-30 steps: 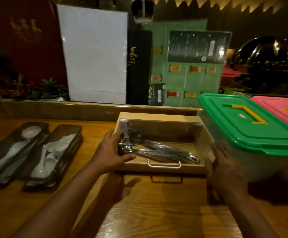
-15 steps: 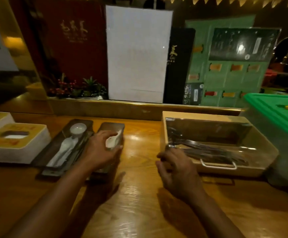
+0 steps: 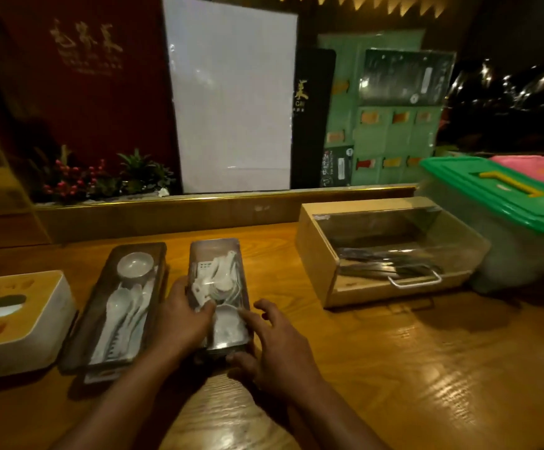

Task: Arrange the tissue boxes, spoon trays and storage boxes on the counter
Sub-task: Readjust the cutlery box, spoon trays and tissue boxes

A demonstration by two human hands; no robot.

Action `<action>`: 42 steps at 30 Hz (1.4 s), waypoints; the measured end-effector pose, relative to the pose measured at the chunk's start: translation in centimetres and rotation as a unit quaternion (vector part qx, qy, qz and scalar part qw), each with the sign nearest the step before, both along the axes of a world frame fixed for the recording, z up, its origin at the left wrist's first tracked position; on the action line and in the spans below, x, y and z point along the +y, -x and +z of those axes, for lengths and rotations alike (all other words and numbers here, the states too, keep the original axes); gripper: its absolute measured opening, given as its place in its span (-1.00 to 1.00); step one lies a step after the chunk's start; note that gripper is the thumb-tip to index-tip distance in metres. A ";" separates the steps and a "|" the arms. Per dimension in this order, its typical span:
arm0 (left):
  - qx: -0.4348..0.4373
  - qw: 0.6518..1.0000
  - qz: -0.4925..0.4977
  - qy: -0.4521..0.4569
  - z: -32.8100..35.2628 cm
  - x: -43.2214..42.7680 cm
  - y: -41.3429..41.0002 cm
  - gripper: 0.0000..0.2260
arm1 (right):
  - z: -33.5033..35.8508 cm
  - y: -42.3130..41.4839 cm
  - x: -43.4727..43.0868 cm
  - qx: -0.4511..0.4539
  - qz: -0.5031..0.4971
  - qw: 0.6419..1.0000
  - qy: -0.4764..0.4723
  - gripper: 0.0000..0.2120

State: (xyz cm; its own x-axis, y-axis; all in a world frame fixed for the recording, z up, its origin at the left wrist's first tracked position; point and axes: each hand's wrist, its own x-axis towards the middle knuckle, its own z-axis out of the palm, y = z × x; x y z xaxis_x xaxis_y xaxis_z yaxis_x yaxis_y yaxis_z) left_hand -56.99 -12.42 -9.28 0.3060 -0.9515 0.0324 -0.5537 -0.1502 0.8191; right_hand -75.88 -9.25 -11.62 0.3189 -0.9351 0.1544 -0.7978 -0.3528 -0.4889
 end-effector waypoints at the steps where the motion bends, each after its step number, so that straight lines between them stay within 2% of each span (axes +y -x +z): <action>1: 0.016 1.000 0.000 -0.001 -0.2 -0.4 0.3 -0.51 | 0.1 0.2 0.0 0.000 -0.006 1.000 0.003 -0.24; 5: 0.087 0.996 -0.022 -0.012 -0.9 -1.4 1.9 -0.44 | 0.3 2.3 0.2 -0.020 -0.046 0.999 0.005 -0.32; 9: 0.184 0.982 -0.042 -0.026 -0.8 -2.1 3.9 -0.35 | 0.5 4.8 -0.1 0.018 -0.083 0.996 0.015 -0.32; 14: 0.236 0.968 -0.071 -0.043 -0.9 -3.4 6.3 -0.33 | 0.8 6.6 -0.3 0.082 -0.111 0.988 0.068 -0.40; 20: 0.289 0.950 -0.106 -0.053 -0.8 -4.7 8.6 -0.30 | 1.3 9.0 -1.3 0.082 -0.123 0.987 0.065 -0.44; 26: 0.311 0.942 -0.107 -0.065 -0.6 -5.5 9.8 -0.35 | 1.3 10.3 -1.8 0.084 -0.120 0.987 0.066 -0.45; 42: 0.290 0.949 -0.107 -0.067 -0.8 -6.5 10.3 -0.35 | 1.2 11.2 -2.5 0.085 -0.099 0.988 0.077 -0.43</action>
